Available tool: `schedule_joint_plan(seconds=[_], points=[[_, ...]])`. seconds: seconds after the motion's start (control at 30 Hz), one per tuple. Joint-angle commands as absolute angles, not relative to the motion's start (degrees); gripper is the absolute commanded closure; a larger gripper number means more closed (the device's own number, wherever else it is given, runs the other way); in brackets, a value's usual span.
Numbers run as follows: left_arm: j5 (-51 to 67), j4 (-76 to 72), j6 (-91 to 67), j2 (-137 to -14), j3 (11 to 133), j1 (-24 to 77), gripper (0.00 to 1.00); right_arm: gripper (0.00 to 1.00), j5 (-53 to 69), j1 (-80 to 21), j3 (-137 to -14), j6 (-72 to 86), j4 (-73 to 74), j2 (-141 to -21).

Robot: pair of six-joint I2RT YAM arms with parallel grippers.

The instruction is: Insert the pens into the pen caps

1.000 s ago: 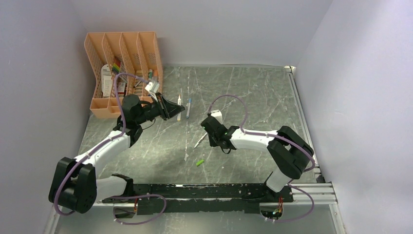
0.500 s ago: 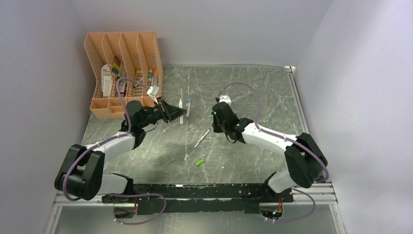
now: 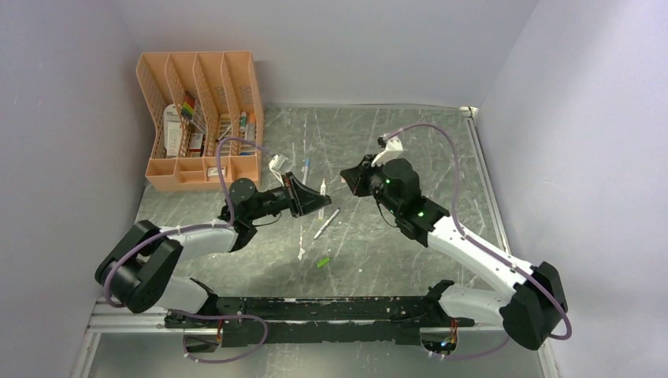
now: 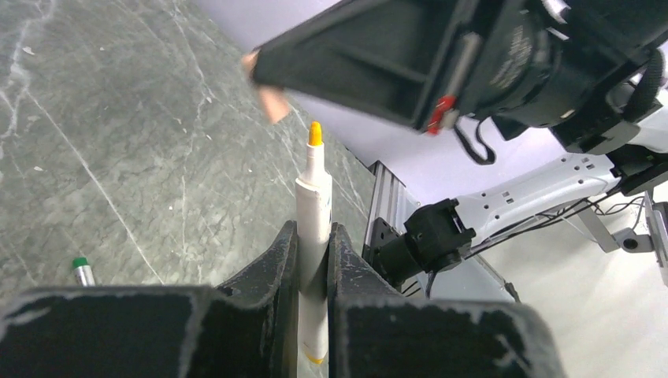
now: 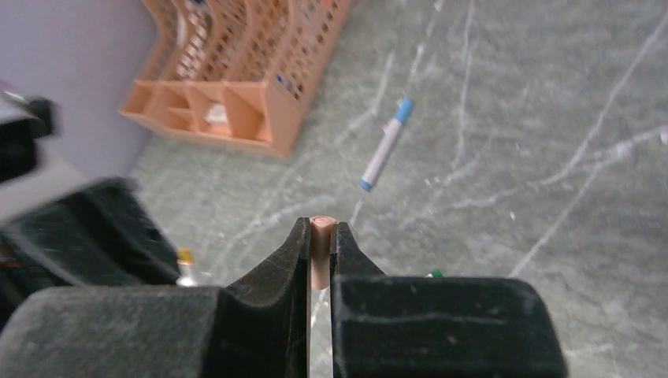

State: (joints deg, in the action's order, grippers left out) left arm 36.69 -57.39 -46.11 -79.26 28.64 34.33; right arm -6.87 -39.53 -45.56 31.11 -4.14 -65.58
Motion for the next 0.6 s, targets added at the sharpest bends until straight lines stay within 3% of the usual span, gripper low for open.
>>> schedule_joint_plan(seconds=[0.0,0.57], points=[[33.49,-71.82,-49.27,-81.87,27.15,35.85,0.93,1.00,-5.66,-39.38,-44.93,30.01,-10.03,-61.52],[32.67,-66.21,-44.94,-84.98,33.27,41.06,0.93,1.00,-1.09,-39.38,-45.06,29.23,-12.31,-58.00]])
